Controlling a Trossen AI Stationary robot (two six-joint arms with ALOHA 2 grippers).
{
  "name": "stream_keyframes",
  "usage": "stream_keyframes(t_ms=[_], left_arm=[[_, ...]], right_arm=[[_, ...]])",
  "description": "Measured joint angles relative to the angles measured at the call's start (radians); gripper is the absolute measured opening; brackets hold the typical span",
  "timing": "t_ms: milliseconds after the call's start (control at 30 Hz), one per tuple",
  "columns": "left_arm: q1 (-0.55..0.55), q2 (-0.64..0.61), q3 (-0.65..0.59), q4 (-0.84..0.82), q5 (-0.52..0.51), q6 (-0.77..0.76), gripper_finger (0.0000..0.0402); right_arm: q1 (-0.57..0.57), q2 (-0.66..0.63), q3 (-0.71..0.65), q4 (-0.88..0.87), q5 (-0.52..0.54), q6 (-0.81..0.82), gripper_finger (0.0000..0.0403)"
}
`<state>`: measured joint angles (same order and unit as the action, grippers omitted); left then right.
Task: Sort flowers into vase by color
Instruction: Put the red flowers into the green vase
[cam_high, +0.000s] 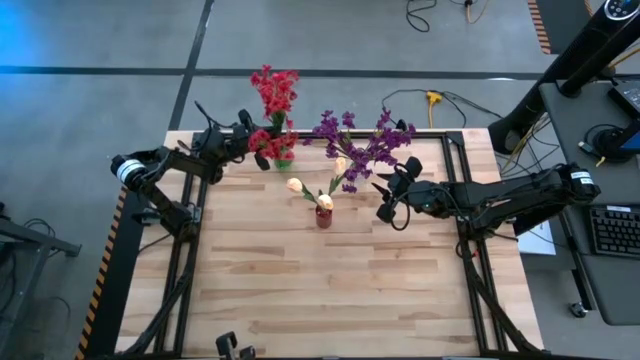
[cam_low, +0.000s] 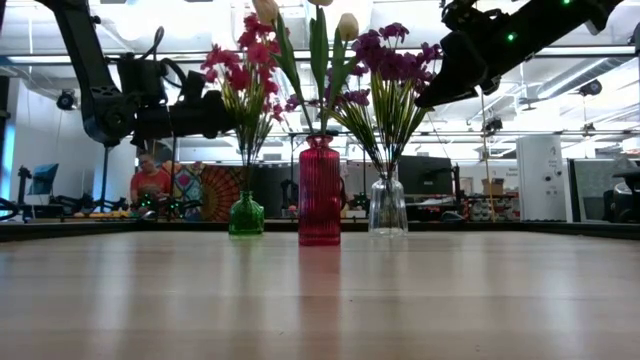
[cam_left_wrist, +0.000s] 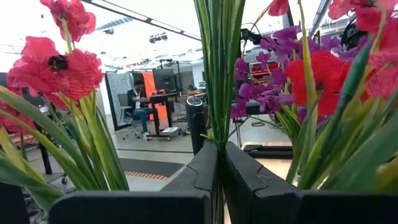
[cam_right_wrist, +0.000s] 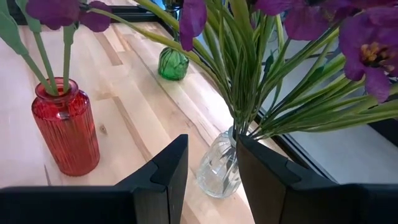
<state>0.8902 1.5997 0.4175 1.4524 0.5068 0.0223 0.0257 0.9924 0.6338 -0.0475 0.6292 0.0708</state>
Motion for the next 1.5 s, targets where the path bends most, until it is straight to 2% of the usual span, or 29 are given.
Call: stream_keyframes(t_ms=[1500], left_arm=[[0.001, -0.015, -0.001, -0.019, 0.029, -0.016, 0.0000]], right_arm=[[0.000, 0.000, 0.000, 0.000, 0.001, -0.002, 0.0128]])
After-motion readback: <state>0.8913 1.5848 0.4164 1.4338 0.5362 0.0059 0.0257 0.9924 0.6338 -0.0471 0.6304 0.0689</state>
